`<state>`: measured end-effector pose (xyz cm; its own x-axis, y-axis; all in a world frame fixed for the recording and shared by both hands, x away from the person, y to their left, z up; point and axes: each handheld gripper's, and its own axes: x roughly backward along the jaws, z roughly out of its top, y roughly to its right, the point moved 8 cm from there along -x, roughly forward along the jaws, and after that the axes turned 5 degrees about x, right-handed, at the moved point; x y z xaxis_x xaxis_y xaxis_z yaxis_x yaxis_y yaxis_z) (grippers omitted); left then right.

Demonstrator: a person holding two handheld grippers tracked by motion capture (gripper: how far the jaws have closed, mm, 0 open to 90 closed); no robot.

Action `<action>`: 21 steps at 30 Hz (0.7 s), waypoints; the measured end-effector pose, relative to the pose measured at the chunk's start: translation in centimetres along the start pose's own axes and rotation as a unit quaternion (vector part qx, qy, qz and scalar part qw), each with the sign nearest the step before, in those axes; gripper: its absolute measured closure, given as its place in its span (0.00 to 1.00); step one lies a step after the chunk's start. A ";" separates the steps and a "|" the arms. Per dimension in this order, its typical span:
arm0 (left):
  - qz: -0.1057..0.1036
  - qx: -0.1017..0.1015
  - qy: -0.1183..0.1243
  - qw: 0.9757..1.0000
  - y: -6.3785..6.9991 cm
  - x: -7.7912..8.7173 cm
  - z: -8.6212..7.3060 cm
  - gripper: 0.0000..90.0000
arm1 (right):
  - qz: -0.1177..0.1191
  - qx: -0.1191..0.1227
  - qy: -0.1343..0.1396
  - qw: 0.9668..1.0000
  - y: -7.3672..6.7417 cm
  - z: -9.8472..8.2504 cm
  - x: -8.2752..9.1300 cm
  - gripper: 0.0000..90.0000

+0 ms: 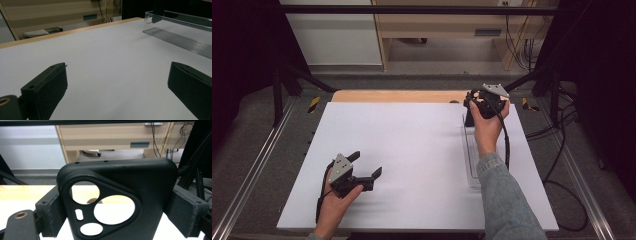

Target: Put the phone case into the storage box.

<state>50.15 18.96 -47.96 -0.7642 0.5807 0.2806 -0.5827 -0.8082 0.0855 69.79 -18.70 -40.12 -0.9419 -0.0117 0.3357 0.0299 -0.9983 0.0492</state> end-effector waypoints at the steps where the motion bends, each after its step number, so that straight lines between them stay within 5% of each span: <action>1: 0.000 0.000 -0.001 1.000 0.0 0.0 0.0 0.03 | -0.002 0.000 -0.002 1.000 0.0 -0.2 -0.2 0.15; 21: 0.006 -0.008 -0.004 1.000 0.0 -0.1 -0.1 0.03 | -0.020 -0.023 -0.031 0.999 0.0 -1.9 -2.2 0.15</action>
<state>50.21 18.87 -48.04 -0.7689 0.5708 0.2883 -0.5783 -0.8130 0.0674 71.22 -18.79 -42.68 -0.9194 0.0310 0.3921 -0.0244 -0.9995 0.0218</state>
